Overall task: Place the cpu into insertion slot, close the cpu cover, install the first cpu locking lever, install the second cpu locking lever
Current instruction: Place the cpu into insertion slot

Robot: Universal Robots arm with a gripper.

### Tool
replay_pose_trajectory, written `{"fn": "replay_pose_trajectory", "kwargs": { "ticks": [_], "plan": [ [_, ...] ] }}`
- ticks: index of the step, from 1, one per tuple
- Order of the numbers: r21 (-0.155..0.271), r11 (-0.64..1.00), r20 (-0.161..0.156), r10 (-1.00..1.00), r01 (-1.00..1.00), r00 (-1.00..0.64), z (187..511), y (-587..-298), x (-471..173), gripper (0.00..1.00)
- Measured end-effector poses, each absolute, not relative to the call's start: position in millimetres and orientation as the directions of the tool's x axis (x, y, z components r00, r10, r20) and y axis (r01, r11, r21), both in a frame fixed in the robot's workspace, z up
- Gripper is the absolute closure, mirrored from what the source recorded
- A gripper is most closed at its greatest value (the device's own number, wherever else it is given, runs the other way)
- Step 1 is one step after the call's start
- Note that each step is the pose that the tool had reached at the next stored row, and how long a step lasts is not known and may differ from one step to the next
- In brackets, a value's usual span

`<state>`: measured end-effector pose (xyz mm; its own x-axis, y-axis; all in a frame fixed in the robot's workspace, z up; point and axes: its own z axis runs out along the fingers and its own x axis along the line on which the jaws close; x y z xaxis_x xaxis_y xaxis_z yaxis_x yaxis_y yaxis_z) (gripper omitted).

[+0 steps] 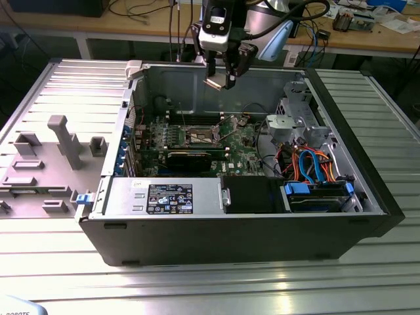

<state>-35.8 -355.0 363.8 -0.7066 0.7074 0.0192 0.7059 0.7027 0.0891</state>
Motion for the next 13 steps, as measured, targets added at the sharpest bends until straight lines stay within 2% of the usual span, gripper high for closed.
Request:
{"fn": "replay_pose_trajectory", "kwargs": {
  "ticks": [13],
  "plan": [
    [0.089, 0.681, 0.019, 0.728, 0.727, -0.685, 363.7, -355.0, -35.8, 0.45]
  ]
}}
